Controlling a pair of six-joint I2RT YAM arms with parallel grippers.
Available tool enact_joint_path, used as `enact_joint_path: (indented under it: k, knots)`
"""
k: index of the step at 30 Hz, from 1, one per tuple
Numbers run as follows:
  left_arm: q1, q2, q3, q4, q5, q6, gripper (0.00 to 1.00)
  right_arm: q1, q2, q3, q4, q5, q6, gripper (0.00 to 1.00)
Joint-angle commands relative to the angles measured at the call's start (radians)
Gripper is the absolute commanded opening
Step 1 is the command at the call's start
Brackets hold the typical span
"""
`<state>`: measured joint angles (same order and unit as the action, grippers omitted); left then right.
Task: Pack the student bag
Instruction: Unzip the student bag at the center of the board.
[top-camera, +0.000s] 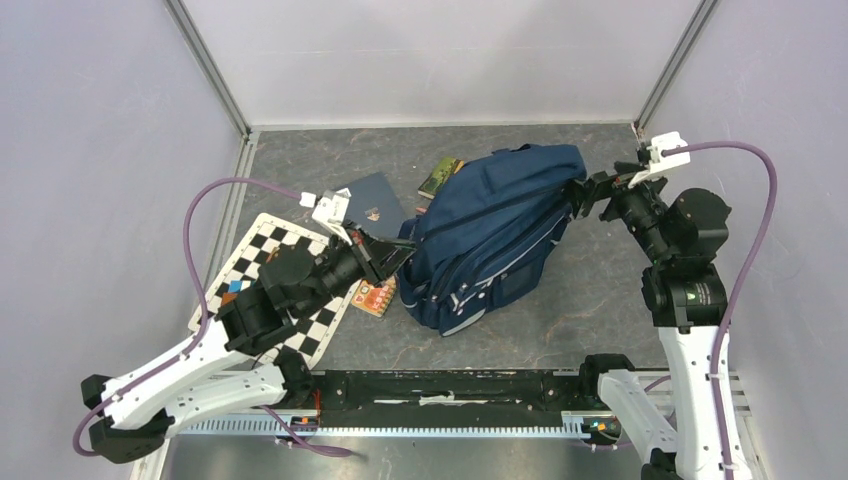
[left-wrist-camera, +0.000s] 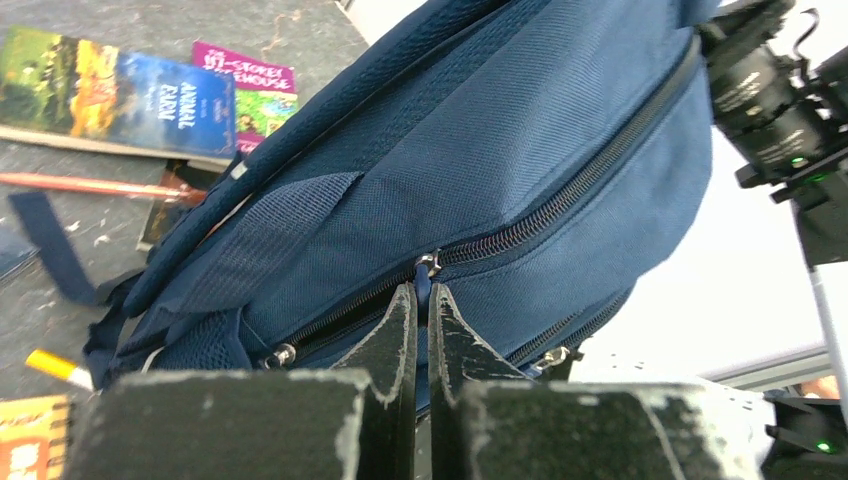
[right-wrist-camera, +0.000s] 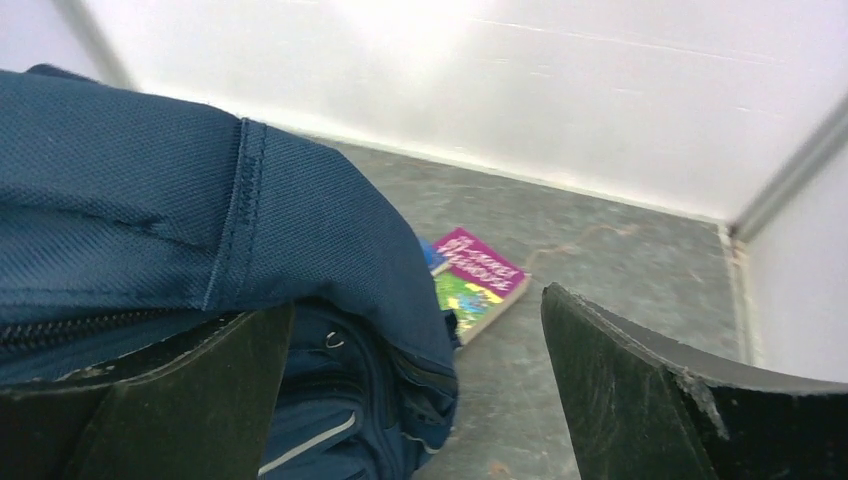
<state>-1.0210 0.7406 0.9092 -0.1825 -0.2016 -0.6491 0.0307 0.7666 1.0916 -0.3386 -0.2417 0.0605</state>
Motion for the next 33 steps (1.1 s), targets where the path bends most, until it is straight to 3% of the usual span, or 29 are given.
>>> enact_joint_path:
  k: [1, 4, 11, 16, 23, 25, 27, 30, 33]
  knots:
    - [0.007, -0.105, -0.105, 0.051, -0.093, 0.035, 0.02, 0.007, -0.003, 0.037, -0.019, -0.322, 0.017, 0.98]
    - [0.007, -0.169, -0.182, 0.052, -0.117, 0.017, 0.02, 0.006, -0.017, 0.011, 0.049, -0.532, 0.048, 0.98]
    - [0.008, -0.246, -0.255, 0.03, -0.094, -0.011, 0.02, 0.006, -0.079, -0.025, 0.277, -0.787, 0.07, 0.98]
    - [0.007, -0.293, -0.273, 0.011, -0.067, 0.016, 0.02, 0.007, -0.065, -0.025, 0.284, -0.701, -0.041, 0.98]
    - [0.007, -0.358, -0.287, -0.062, -0.065, 0.074, 0.04, 0.006, -0.004, -0.037, 0.248, -0.581, -0.323, 0.98]
    - [0.007, -0.374, -0.284, -0.094, -0.078, 0.085, 0.14, 0.007, 0.022, -0.034, 0.26, -0.578, -0.347, 0.98]
    - [0.006, -0.385, -0.277, -0.128, -0.095, 0.098, 0.34, 0.008, 0.046, -0.025, 0.281, -0.593, -0.338, 0.93]
    - [0.007, -0.385, -0.247, -0.201, -0.144, 0.119, 0.67, 0.007, 0.075, -0.013, 0.32, -0.61, -0.302, 0.74]
    - [0.006, -0.361, -0.188, -0.28, -0.186, 0.171, 0.85, 0.006, 0.083, -0.015, 0.372, -0.628, -0.274, 0.45]
